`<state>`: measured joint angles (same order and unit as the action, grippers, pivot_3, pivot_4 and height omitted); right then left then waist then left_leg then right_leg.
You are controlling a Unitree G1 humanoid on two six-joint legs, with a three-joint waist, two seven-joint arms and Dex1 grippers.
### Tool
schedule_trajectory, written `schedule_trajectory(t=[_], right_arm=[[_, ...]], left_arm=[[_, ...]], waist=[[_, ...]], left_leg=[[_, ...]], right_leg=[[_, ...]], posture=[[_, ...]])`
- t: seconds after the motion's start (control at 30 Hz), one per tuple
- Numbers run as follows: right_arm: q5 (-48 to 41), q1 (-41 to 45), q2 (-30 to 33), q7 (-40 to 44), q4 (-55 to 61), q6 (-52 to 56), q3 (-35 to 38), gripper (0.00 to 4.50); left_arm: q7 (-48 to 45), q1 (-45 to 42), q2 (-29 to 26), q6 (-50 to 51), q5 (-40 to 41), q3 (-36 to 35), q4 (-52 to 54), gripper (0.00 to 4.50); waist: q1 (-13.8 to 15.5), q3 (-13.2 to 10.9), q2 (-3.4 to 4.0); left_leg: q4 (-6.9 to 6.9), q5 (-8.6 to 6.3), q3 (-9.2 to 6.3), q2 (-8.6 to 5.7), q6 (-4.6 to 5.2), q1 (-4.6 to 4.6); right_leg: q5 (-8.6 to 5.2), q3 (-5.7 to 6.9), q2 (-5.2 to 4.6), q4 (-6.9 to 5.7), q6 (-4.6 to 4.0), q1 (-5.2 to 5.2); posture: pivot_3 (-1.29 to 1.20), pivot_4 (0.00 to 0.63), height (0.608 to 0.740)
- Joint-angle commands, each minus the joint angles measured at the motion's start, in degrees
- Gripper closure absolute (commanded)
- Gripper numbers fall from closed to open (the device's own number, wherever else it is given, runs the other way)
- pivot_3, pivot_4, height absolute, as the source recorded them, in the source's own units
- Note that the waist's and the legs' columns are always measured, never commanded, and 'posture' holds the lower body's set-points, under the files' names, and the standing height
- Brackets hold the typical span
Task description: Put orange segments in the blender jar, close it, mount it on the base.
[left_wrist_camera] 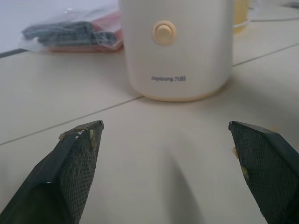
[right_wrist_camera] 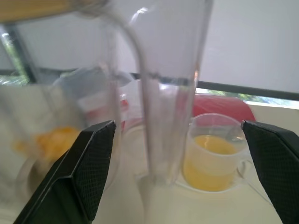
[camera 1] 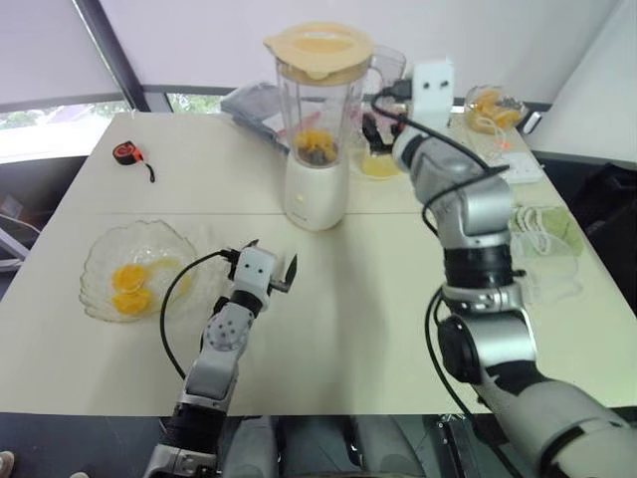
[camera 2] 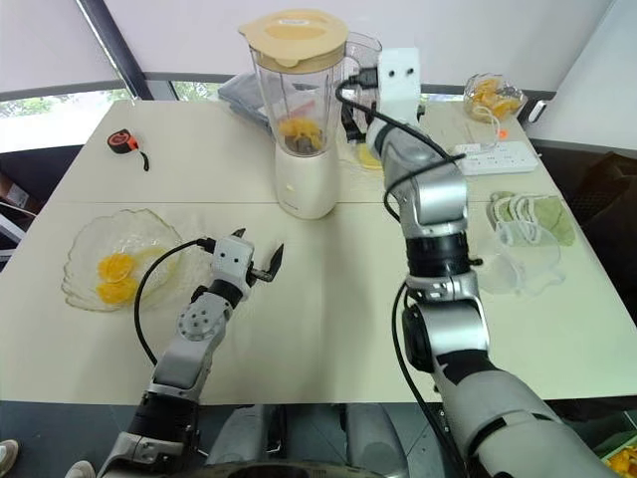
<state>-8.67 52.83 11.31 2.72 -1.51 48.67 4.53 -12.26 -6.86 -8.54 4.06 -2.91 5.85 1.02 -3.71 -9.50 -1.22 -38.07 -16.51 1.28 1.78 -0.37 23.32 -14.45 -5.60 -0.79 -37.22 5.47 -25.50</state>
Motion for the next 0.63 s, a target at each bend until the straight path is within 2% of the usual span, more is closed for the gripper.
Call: schedule_trajectory(t=[0.03, 0.2, 0.4, 0.57, 0.63], right_arm=[[-2.87, -4.32, 2.83, 3.8, 12.27, 4.81, 0.34, 0.04], [-8.1, -15.99, 7.14, 9.53, 26.1, 8.25, 3.76, 0.04], [-11.89, -32.01, 15.22, 19.1, 38.13, 1.36, 6.65, 0.04], [-18.68, -46.08, 19.75, 27.44, 45.83, -1.39, 13.77, 0.04], [-20.62, -49.24, 20.22, 28.4, 46.9, -2.02, 16.17, 0.04]], left_arm=[[-4.36, -0.12, -1.79, 2.92, 4.47, -1.48, 7.28, 0.0], [-7.31, -0.86, -5.58, 12.54, 11.02, -6.12, 16.23, 0.0], [-7.99, -0.76, -9.61, 23.39, 18.72, -12.98, 26.09, 0.0], [-10.02, 0.15, -15.49, 30.88, 25.42, -19.63, 33.73, 0.0], [-10.37, 0.38, -17.01, 33.04, 28.24, -21.85, 35.74, 0.0]], waist=[[0.09, 0.0, 0.0], [-0.15, 0.0, -0.01], [-0.19, 0.0, -0.01], [-0.17, -0.02, -0.03], [-0.23, -0.05, -0.08]], left_leg=[[0.0, 0.0, -0.01, -0.01, 0.0, 0.01], [-0.06, 0.0, -0.04, 0.0, 0.0, -0.06], [-0.08, 0.0, -0.03, 0.0, 0.0, -0.18], [-0.12, 0.0, -0.01, -0.02, 0.0, -0.34], [-0.11, 0.0, 0.0, -0.02, 0.0, -0.63]], right_leg=[[0.0, 0.0, -0.01, 0.0, 0.0, -0.01], [0.0, 0.01, 0.02, -0.07, 0.0, 0.07], [-0.01, 0.0, 0.22, -0.06, 0.02, 0.19], [-0.02, -0.01, 0.24, -0.03, 0.03, 0.38], [-0.04, -0.01, 0.25, 0.01, 0.03, 0.65]], posture=[[0.0, 0.15, 0.74], [0.0, 0.15, 0.74], [0.0, 0.15, 0.74], [0.0, 0.15, 0.74], [0.0, 0.15, 0.74]])
